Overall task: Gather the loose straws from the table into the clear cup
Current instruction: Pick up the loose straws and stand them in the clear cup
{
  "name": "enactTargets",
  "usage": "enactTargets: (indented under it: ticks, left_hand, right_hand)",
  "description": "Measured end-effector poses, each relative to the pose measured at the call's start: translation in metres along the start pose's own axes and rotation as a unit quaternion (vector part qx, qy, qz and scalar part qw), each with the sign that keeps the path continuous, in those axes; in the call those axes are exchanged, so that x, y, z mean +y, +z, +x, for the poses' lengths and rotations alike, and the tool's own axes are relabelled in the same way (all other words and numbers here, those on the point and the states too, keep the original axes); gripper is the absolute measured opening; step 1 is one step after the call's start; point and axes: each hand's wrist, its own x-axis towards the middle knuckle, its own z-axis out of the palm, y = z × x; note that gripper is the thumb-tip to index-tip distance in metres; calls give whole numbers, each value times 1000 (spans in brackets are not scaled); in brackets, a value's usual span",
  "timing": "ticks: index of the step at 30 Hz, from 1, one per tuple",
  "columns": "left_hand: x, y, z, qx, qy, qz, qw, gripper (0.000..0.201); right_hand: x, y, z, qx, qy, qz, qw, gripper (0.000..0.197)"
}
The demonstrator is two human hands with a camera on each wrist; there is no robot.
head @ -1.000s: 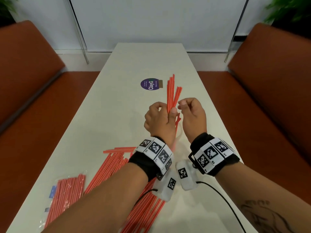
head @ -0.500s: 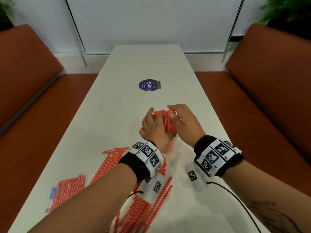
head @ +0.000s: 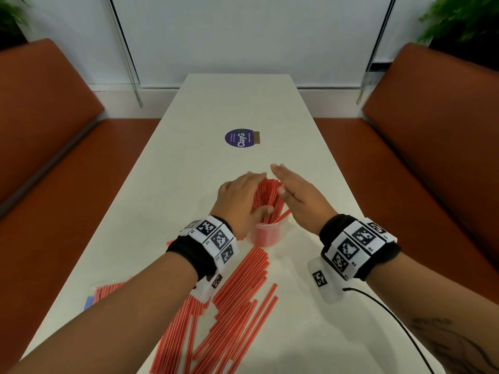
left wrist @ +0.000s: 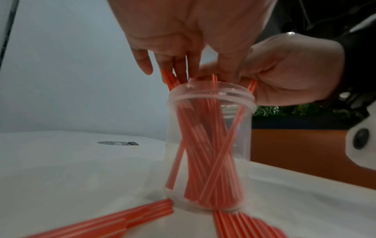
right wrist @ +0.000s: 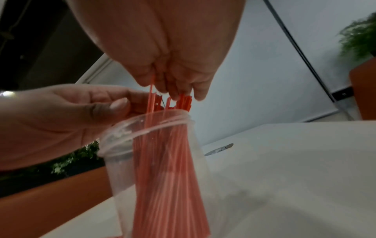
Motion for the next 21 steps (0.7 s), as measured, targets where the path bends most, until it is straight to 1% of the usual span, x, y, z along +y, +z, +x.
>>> enactTargets:
  ticks: [2,3,4,6,7,8,9,10,11,12,13,14,15,16,17,19,20,21]
  left_hand:
    - [-1,-5,1,39,-14,-11,999,68]
    - [-1,-7,1,39,-21,-6,999,68]
    - [-1,-6,1,22,-26,3,999,70]
    - [1,-3,0,-49,-24,26,998,81]
    - [1,0,0,-81,-22,33,996,89]
    - [2,3,0,-97,-21,31,995,97]
    - [1,4,0,-98,-25,21,995,104]
    - [0,4,0,-88,-34,7,996,110]
    - [-1,2,0,-75,-45,-5,996,115]
    - [-4,0,-1,-65,-55,-13,996,117]
    - [-7,-4,-2,-63,-62,-12,996,115]
    - [-10,-6,-3,-68,-65,-8,996,112]
    - [-13,-7,-4,-79,-67,-7,995,107]
    - [-14,-7,-5,-88,-74,-17,993,103]
    - [-15,-6,-6,-93,-83,-36,992,100]
    - [-16,-3,-4,-83,-102,-73,989,96]
    - [-15,-1,-1,-73,-109,-87,987,95]
    - [-14,0,2,-62,-115,-102,986,93]
  right_hand:
    - [1,-4,-2,64,8,7,998,48]
    - [3,-4,-3,70,9,-2,998,49]
    - [4,-3,-4,52,6,-23,998,51]
    - [8,4,-6,-30,-1,-85,996,57]
    - [10,8,-6,-71,-3,-106,992,63]
    - [12,11,-6,-92,-6,-115,989,71]
    - [14,12,-5,-90,-11,-109,990,78]
    - [15,11,-4,-65,-16,-95,993,81]
    - [13,8,-5,-20,-24,-88,996,79]
    - [11,5,-8,39,-39,-98,994,70]
    - [9,3,-13,100,-66,-120,986,57]
    - [7,3,-18,143,-107,-150,972,44]
    - [6,4,-23,153,-156,-182,959,34]
    - [6,9,-27,134,-197,-211,948,27]
    - [7,15,-29,101,-219,-233,942,21]
    - [10,23,-27,53,-204,-254,944,7]
    - [11,25,-23,50,-185,-256,947,3]
    - [11,26,-18,54,-168,-254,951,6]
